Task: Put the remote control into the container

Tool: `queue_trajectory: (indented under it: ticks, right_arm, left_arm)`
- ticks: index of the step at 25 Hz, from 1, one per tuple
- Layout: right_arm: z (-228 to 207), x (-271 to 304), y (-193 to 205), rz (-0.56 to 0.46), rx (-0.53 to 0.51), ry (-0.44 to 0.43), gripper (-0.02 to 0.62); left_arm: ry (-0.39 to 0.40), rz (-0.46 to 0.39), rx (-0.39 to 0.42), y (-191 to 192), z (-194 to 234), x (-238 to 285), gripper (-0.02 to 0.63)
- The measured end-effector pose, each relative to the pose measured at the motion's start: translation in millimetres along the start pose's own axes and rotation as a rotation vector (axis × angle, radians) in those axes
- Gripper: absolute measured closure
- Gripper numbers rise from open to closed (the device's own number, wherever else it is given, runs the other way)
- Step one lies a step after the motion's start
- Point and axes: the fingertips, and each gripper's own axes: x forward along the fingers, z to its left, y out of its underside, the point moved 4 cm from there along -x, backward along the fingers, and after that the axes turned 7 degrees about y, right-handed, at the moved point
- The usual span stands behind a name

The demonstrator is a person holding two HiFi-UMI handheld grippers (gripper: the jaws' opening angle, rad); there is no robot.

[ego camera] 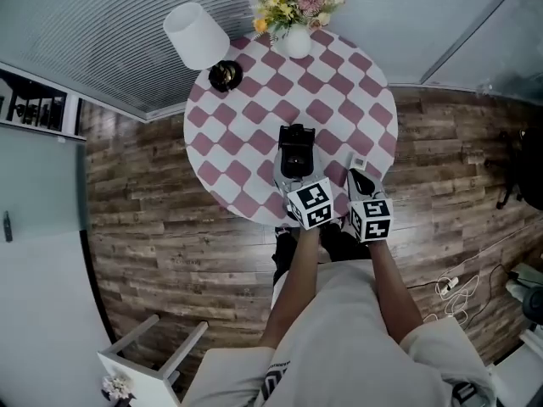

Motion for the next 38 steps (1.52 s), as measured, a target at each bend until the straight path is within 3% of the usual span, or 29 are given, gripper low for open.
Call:
queue_trajectory:
  ticks: [10,15,19,21,22,29,38]
  right_arm:
    - [53.5,-15.8,13.8,-0.048,0.123,0.137,0.594]
    - [82.1,-22.3,22.6,-0.068,0.159,0.201,0.594]
    - [96.9,-26.7,27.2,-0.076,0.171,0.239,0.594]
    - [100.5,-29.2,28.2,-0.081,0.177,0.252,0.594]
    - [101.4,-30.6,28.2,-0.083,0.179,0.259,0.594]
    - [101.5,-35.2,25.3,-0.089,0.203,0.291,0.594]
    - [92.3,-31.7,25.1,-0.078,0.210,0.302,0.594]
  left_arm:
    - [0.193,-0.028,0.115,2.2,35.5,-43.0,0.317]
    - [0.254,-0.024,0.114,16.3,63.7,-57.8,0.320]
    - [0.276,-0.051,0.101,19.0,83.1,-68.3,0.404]
    - [0.288,-0.076,0.074,20.0,90.4,-73.5,0.557]
    - [0.295,-0.079,0.065,21.1,92.9,-75.4,0.599]
    - [0.304,-0.019,0.017,35.9,104.0,-77.6,0.601]
    - [0.308,-0.032,-0.008,35.2,103.4,-75.5,0.601]
